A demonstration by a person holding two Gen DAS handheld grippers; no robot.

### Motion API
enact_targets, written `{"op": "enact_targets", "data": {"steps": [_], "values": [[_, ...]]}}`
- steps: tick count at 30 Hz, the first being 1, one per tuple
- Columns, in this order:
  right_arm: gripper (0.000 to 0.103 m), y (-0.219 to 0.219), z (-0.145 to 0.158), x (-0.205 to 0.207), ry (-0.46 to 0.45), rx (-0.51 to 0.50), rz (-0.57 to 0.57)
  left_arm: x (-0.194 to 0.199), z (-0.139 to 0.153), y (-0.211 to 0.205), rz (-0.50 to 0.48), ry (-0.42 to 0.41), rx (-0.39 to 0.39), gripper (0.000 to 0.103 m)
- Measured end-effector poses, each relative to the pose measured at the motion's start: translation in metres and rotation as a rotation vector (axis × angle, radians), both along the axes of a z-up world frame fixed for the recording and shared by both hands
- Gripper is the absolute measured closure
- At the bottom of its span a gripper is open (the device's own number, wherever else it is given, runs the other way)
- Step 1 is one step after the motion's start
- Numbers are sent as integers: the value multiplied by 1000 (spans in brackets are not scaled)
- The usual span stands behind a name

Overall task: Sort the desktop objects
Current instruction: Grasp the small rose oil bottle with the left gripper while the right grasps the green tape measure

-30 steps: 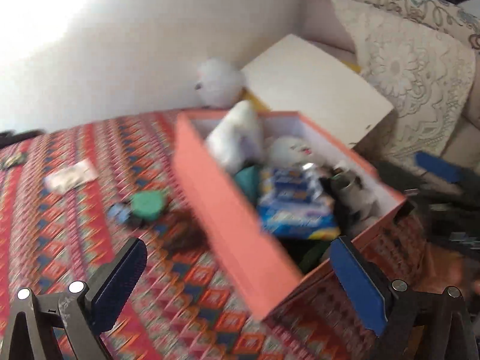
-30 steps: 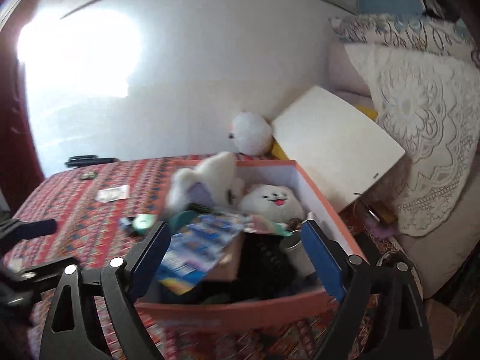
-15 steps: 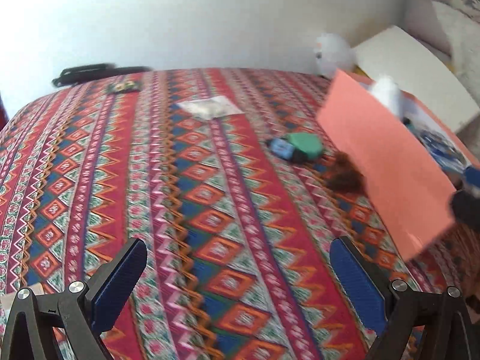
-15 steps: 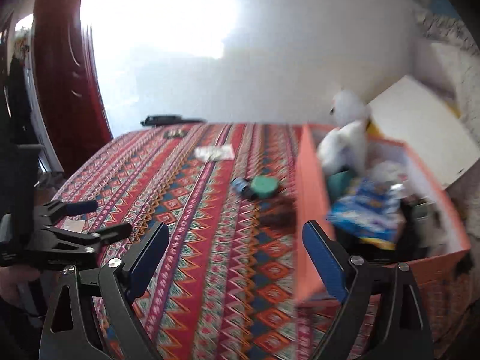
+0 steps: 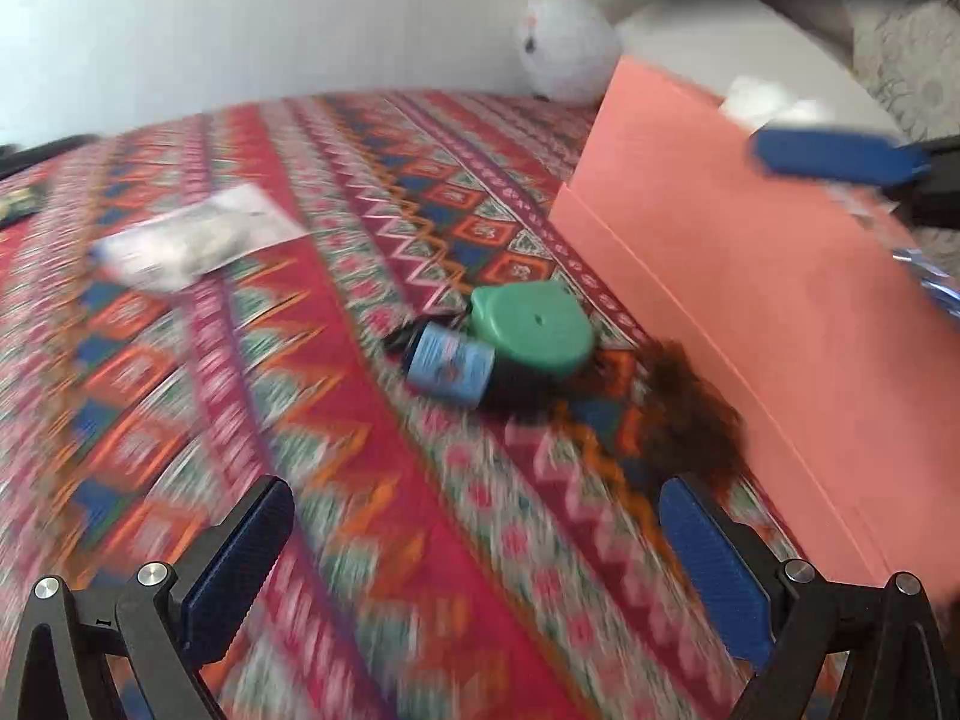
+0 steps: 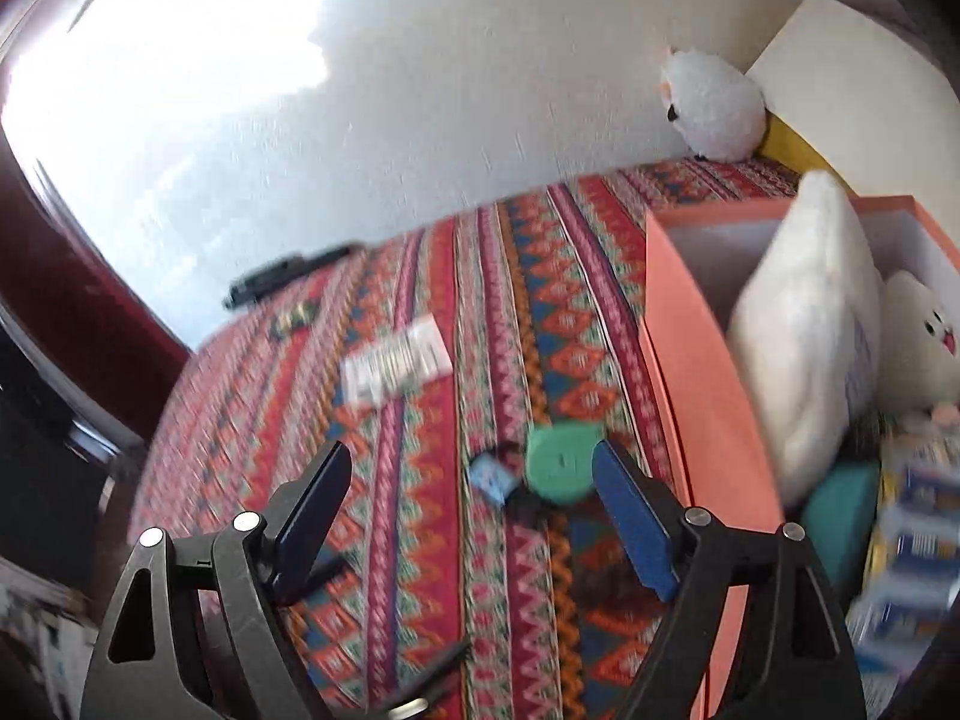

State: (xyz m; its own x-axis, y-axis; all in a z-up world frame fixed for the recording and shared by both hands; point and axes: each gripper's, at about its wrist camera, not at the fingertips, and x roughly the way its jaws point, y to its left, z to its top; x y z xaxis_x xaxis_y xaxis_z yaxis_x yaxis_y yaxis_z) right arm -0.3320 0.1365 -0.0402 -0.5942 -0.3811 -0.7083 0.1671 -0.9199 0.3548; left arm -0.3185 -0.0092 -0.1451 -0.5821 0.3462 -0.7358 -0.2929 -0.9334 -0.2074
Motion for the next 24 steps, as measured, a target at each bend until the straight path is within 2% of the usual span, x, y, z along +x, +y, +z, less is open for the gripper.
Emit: {"op": "enact_targets", "data": {"steps": [2,4,5,6,7,10,12,15,17,18,19,20,22,24], "values": [[18,4,-2,-9,-8,-11,2,-28,-14,11,-48,-40,-30,2],[18,7,-8,-18,-22,-11,8,-43,-21,19,-78,-40,-71,2],[18,7,-11,-21,-26,-1,13,-44,-21,21,-96,-31,-80,6],[18,7,-12,-23,-21,18,14,-46,-20,23,-115,-21,-90,31],[18,7,-12,-25,-16,33,14,-47,-20,26,-133,-11,-99,39],[17,9,-16,-29,-6,42,3,-41,-18,26,-160,10,-119,40],[16,6,-16,-31,-5,48,7,-26,-15,16,-127,21,-125,40],[15,-8,-17,-27,29,104,22,-1,-13,-8,-42,19,-90,39],[16,-25,-21,-18,31,119,75,7,-14,-15,-22,15,-72,39],[17,-37,-25,-12,39,145,108,11,-14,-18,-12,13,-63,39],[19,-52,-31,-6,61,212,129,15,-14,-22,-2,11,-54,39],[19,-59,-41,-7,55,263,113,19,-14,-25,7,9,-45,39],[20,-58,-71,-20,-34,300,42,27,-15,-32,27,5,-27,39],[20,-48,-99,-39,-136,296,-33,35,-15,-39,47,2,-9,39]]}}
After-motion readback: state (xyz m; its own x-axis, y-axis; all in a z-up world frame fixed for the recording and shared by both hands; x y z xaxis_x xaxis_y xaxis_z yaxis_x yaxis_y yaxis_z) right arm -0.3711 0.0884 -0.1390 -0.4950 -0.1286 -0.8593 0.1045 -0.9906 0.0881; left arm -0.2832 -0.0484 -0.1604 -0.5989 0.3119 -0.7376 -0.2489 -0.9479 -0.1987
